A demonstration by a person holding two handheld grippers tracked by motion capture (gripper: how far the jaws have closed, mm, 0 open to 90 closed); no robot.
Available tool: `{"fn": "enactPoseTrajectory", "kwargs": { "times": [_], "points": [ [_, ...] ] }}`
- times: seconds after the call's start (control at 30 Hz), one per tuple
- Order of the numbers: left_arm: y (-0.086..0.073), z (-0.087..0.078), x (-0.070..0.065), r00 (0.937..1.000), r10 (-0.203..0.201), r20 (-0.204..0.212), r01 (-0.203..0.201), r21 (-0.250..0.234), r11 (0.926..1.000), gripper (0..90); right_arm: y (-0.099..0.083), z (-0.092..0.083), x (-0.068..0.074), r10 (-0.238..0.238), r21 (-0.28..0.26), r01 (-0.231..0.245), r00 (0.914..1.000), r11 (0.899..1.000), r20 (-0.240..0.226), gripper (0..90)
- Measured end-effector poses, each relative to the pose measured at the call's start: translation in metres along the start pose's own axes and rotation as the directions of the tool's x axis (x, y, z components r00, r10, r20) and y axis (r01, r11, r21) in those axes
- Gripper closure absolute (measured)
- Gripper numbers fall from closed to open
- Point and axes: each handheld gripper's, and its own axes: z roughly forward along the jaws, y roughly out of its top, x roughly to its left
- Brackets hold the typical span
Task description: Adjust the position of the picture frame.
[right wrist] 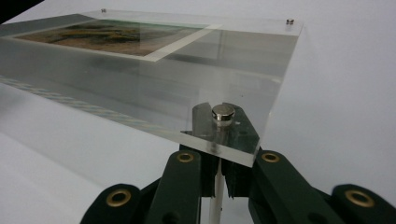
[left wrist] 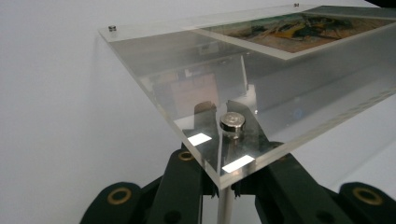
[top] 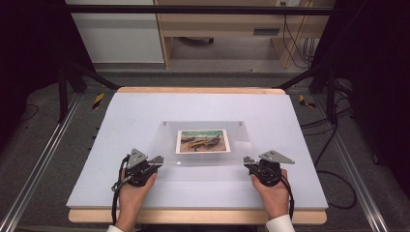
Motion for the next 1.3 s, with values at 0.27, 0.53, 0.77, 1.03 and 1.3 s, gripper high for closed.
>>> {"fn": "enactPoseTrajectory", "kwargs": {
  "times": [0.27, 0.53, 0.77, 1.03, 1.3],
  "points": [
    [-0.003, 0.005, 0.005, 0.9998, -0.009, -0.018, 0.009, 0.013, 0.9999, 81.8, -0.002, 0.006, 0.002, -0.005, 0.024, 0.005, 1.0000, 1.000, -0.001, 84.3],
    [-0.007, 0.008, 0.005, 0.9998, -0.008, -0.018, 0.009, 0.056, 0.9984, 83.0, -0.006, 0.009, 0.001, -0.014, 0.062, 0.013, 0.9999, 0.998, 0.003, 83.8],
    [-0.009, 0.010, 0.004, 0.9998, -0.007, -0.018, 0.008, 0.071, 0.9975, 83.3, -0.006, 0.010, 0.001, -0.008, 0.074, 0.007, 0.9999, 0.997, 0.009, 83.8],
    [-0.010, 0.009, 0.003, 0.9997, 0.002, -0.024, -0.001, 0.069, 0.9976, 77.7, -0.008, 0.012, 0.001, 0.000, 0.081, 0.000, 1.0000, 0.997, -0.003, 78.6],
    [-0.007, -0.006, 0.010, 0.9986, -0.048, -0.021, 0.050, 0.098, 0.9939, 41.3, -0.009, 0.003, 0.004, -0.008, 0.096, 0.009, 0.9998, 0.995, -0.016, 47.0]
  ]
}}
